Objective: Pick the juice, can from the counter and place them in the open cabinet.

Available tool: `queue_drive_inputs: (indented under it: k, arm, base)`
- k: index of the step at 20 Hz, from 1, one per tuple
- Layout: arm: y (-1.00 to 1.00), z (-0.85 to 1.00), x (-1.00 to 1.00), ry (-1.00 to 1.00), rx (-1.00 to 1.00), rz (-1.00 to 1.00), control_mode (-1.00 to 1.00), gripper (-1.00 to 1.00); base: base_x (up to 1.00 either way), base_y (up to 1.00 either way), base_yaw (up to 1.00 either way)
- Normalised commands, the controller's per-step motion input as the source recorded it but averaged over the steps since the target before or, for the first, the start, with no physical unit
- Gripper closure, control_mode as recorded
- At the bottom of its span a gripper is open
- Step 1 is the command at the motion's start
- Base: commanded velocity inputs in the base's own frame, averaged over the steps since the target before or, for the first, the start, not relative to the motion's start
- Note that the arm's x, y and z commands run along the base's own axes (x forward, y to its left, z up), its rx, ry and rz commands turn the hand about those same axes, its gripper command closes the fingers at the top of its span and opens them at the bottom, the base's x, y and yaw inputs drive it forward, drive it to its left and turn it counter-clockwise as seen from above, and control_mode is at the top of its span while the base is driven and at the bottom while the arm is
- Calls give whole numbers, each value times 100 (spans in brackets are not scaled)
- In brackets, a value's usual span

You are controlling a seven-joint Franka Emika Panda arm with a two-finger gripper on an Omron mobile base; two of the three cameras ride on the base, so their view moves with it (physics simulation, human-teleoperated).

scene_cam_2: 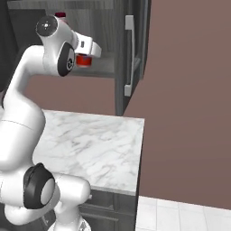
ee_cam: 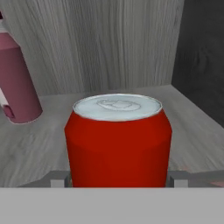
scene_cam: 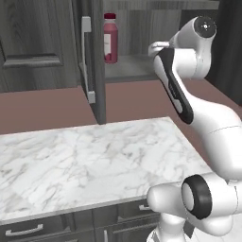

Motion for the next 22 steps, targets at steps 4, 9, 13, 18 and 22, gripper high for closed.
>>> queue_drive_inputs:
  k: [4, 9, 13, 18, 22]
  arm:
    - [0, -25, 0, -6, 0, 0, -100, 100]
    - [0, -26, 0, -4, 0, 0, -100, 100]
    - [0, -18, 0, -1, 0, 0, -100, 100]
    - [0, 4, 16, 0, 0, 0, -100, 100]
    - [0, 31, 35, 0, 0, 0, -100, 100]
  base:
    - [0, 0, 0]
    - [0, 0, 0]
    - [0, 0, 0]
    - [0, 0, 0]
    - [0, 0, 0]
